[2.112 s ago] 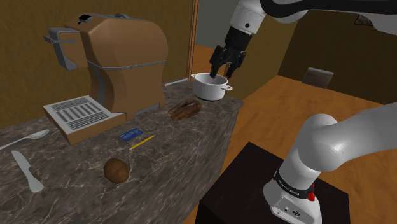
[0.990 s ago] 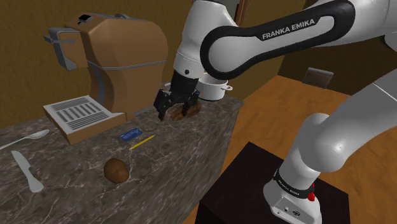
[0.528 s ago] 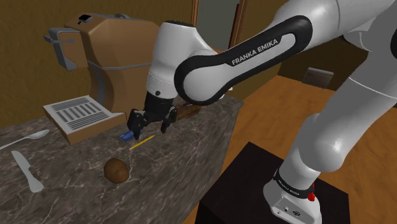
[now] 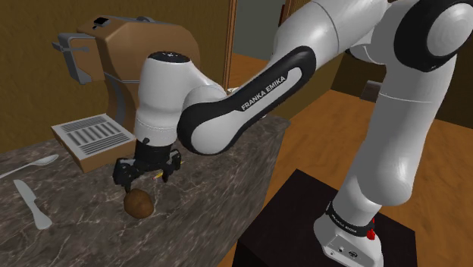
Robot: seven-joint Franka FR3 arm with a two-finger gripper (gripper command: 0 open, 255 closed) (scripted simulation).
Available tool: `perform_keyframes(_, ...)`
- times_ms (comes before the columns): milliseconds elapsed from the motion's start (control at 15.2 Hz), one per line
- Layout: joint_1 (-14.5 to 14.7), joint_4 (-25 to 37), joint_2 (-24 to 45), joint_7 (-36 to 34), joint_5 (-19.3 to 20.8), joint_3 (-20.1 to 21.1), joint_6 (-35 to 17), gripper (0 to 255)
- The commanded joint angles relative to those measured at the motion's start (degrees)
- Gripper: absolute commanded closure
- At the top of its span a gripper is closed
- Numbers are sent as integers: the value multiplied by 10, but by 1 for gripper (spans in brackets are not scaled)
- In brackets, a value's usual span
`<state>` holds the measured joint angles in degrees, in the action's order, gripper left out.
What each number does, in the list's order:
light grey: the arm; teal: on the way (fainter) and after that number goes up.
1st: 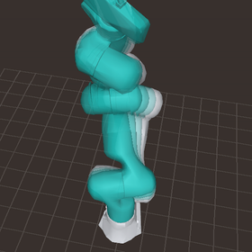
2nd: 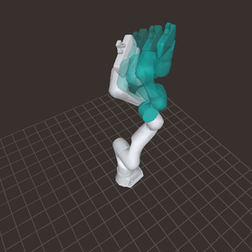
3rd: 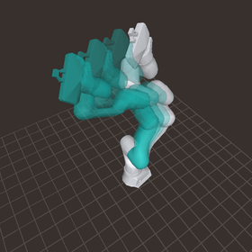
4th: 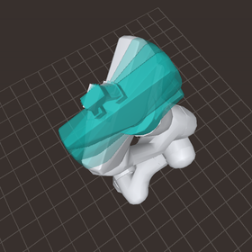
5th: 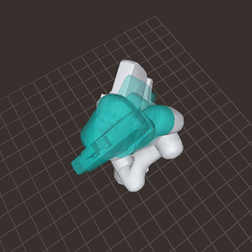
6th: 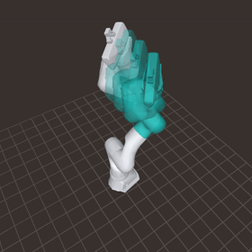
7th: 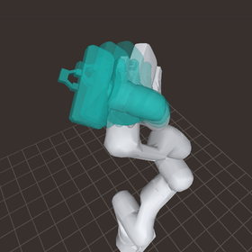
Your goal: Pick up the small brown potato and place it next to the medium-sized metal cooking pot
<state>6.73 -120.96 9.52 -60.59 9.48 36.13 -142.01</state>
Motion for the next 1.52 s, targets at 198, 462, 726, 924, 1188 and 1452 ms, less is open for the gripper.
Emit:
perform_keyframes(198, 32, 34, 67, -53, 63, -18, -19, 0)
perform_keyframes(462, 45, 39, 95, -71, 89, -32, -38, 0)
perform_keyframes(726, 47, 40, 99, -73, 92, -35, -41, 0)
perform_keyframes(924, 47, 40, 99, -73, 92, -35, -41, 0)
perform_keyframes(1188, 47, 40, 99, -73, 92, -34, -41, 255)
perform_keyframes(1452, 47, 40, 99, -73, 92, -34, -41, 255)
